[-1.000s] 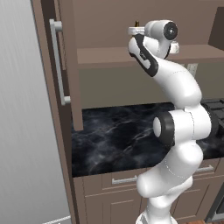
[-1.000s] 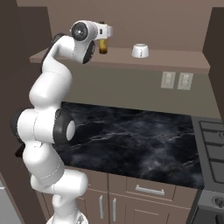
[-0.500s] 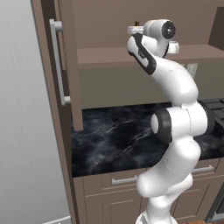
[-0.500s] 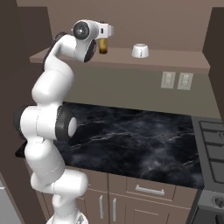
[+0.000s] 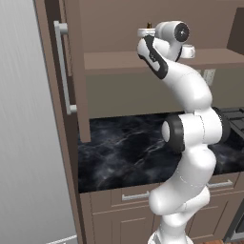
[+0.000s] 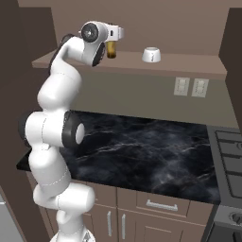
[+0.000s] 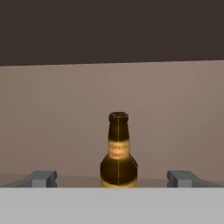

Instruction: Open the cabinet directly in front. Then move the beer and the mug to the dining counter with the candle on it.

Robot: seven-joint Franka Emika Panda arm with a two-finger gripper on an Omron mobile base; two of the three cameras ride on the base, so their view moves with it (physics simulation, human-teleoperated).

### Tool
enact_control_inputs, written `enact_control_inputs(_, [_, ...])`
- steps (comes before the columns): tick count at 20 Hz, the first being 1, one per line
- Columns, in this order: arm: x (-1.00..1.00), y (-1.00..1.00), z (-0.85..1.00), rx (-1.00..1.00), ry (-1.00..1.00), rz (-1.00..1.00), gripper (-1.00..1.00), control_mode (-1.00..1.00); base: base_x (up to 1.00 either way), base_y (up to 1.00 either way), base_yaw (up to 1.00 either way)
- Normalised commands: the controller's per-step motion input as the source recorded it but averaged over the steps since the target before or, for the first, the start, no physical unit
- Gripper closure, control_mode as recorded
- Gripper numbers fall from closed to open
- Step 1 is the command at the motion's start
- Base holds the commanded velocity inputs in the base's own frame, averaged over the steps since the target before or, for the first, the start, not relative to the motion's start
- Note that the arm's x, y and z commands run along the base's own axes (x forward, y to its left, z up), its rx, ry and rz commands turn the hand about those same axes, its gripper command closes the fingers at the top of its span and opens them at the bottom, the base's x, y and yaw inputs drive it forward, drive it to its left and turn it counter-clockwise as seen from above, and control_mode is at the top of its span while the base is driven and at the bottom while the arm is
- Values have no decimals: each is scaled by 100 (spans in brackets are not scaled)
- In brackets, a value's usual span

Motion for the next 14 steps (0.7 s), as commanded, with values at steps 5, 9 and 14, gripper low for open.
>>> enact_control_inputs(5, [15, 0, -4, 0, 0, 0, -100, -100, 0, 0, 0])
enact_control_inputs(9, [17, 0, -1, 0, 0, 0, -100, -100, 0, 0, 0])
enact_control_inputs(14, [17, -1, 0, 0, 0, 0, -100, -100, 0, 0, 0])
